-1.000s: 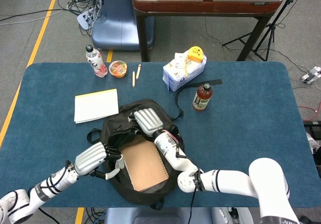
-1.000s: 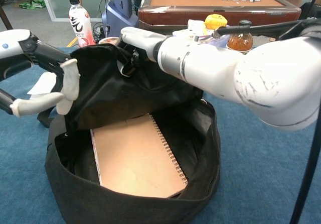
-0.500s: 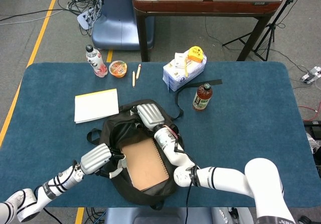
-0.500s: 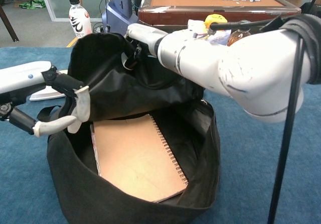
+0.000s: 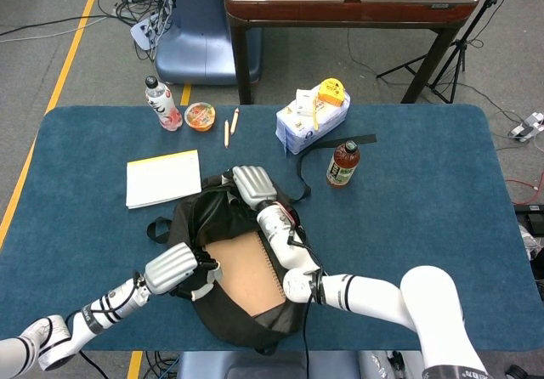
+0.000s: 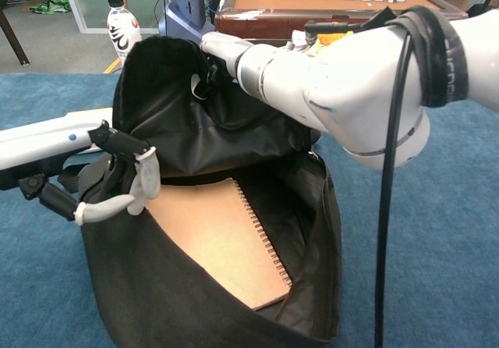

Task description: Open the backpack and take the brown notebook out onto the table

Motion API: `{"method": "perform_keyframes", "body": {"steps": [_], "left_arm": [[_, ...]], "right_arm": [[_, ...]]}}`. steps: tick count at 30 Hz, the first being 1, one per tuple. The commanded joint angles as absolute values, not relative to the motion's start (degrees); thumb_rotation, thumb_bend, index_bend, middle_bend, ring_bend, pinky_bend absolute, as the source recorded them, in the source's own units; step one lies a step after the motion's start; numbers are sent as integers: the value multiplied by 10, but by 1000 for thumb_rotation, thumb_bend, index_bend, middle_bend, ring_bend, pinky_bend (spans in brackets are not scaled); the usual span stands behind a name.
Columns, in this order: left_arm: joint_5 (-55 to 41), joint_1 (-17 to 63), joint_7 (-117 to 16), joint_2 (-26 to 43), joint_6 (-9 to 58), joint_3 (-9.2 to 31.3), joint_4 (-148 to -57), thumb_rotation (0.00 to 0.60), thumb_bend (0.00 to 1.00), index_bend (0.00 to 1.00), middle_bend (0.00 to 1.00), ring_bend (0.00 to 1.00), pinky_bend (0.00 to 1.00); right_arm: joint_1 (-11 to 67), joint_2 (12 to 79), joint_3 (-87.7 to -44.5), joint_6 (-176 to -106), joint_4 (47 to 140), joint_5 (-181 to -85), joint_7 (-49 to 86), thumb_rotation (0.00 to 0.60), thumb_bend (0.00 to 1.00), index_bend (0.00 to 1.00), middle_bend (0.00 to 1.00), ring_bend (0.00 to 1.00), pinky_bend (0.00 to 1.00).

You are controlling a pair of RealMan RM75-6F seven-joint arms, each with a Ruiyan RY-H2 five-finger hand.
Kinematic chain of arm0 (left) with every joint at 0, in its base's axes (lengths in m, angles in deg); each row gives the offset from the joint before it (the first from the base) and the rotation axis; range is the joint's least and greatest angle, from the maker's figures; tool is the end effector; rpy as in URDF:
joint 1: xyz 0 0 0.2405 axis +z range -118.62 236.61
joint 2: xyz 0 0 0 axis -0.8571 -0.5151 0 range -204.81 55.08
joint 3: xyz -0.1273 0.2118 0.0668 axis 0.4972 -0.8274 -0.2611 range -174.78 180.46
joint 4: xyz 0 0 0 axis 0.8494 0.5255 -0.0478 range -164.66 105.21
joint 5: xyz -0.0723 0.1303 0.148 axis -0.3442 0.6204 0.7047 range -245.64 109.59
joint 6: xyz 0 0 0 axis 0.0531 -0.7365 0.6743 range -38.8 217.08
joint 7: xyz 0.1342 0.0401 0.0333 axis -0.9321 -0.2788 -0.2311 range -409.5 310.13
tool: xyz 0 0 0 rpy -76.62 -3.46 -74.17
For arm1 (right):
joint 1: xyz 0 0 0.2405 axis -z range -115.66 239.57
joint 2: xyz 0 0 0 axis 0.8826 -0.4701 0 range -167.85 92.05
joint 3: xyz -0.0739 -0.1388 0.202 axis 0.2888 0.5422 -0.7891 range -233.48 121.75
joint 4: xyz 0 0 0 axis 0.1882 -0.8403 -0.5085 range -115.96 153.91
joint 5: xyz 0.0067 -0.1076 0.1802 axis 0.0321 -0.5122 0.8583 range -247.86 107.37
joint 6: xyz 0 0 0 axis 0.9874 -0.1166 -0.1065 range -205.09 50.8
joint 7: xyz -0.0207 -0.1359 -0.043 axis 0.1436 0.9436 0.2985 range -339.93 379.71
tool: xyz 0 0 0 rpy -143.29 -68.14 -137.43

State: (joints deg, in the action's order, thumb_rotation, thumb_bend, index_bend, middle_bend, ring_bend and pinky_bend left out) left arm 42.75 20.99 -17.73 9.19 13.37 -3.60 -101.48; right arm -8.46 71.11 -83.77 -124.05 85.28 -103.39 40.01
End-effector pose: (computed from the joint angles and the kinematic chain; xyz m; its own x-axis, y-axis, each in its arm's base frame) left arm -0.1827 0.2719 0.0099 0.2563 0.4123 0.8743 0.6762 -0.7228 0.1427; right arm 0.0318 -0.4073 -0.0905 0.0724 -0.4081 0.9100 -0.9651 -0.2591 -0.0394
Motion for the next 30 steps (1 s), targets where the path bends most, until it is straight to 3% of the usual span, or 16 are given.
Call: {"method": "perform_keyframes", "body": {"steps": [1, 10, 22, 30], "left_arm": [[424, 204, -200, 98, 142, -35, -1013, 600, 395, 435, 530, 506, 591], [402, 193, -219, 103, 139, -16, -1063, 600, 358, 396, 479, 465, 563], [356, 153, -243, 130, 218, 5, -1083, 600, 358, 402, 477, 465, 563], [341, 146, -287, 133, 256, -7, -1073, 600, 358, 384, 466, 460, 564]], "right_arm": [[-88, 714, -838, -1238, 849, -1031, 401, 600, 738, 643, 441, 337, 405], [-96, 720, -837, -1236, 836, -1028, 403, 600, 738, 643, 439, 337, 405], [-102, 723, -833, -1235, 829, -1024, 409, 600, 738, 643, 437, 337, 406], [-101, 722, -829, -1231, 826, -1028, 408, 600, 738, 643, 432, 337, 405]]}}
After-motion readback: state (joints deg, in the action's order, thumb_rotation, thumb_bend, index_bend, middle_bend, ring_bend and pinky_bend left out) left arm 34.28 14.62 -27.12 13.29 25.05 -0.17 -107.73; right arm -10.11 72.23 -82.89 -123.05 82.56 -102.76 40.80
